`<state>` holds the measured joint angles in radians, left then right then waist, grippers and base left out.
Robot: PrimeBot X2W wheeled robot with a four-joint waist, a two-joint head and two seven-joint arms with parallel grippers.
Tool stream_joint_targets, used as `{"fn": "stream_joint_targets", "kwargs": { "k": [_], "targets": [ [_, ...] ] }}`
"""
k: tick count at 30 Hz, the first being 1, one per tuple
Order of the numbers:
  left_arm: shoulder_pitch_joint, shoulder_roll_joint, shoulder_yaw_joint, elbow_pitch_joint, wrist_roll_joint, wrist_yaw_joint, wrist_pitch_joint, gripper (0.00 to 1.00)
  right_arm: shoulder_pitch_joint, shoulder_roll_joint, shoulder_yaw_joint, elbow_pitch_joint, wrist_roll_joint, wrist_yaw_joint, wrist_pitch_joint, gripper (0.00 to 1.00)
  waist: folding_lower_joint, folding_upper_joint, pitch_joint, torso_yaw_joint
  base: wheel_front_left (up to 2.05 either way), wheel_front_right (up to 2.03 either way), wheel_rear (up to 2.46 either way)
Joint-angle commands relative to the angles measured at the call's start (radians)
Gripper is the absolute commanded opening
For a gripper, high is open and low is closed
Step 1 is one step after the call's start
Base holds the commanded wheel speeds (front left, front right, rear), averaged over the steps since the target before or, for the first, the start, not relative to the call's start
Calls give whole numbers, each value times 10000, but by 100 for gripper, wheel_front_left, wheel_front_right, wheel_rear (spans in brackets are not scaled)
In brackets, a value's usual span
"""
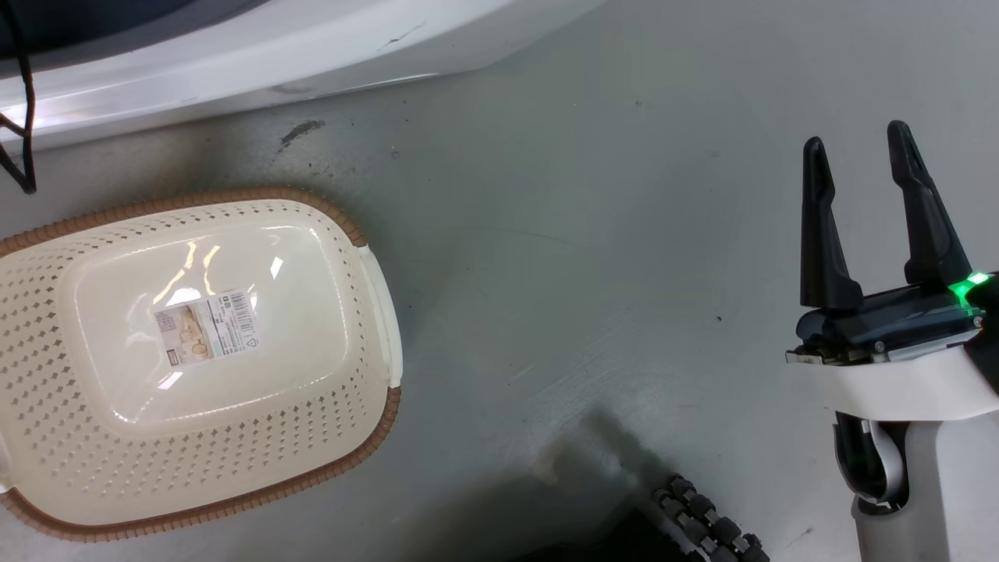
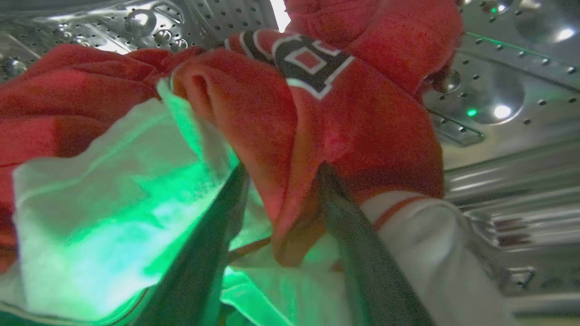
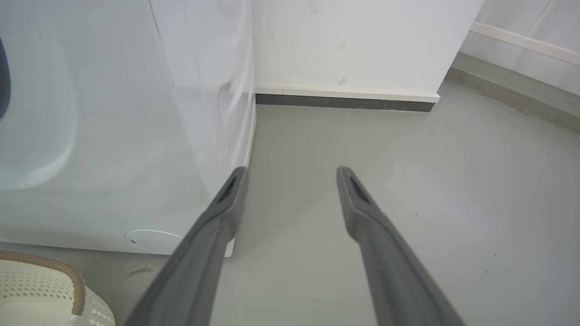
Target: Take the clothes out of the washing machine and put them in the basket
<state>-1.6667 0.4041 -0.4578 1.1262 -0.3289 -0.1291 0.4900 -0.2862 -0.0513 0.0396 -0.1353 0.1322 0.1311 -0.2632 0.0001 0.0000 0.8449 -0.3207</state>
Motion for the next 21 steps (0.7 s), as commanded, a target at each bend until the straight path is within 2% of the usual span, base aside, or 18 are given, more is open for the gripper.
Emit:
{"fn": "stream_joint_targets", "kwargs": {
  "k": [1,9,21],
  "targets": [
    [111,96,-170,-86,-177,0,-53,0,-147,19,1,-19,-29,-7,-25,100,-1,0,2,0,0,0,0],
    [158,282,-495,-190,-595,0,-694,0,-110,20,37,68,-57,-7,-23,100,-1,0,-207,-4,0,0,0],
    [1988,-31,-1183,-520,-1530,0,-3271,0,384,18,-122,329,-602,-7,-24,100,-1,0,-1898,786,0,0,0]
  ]
}}
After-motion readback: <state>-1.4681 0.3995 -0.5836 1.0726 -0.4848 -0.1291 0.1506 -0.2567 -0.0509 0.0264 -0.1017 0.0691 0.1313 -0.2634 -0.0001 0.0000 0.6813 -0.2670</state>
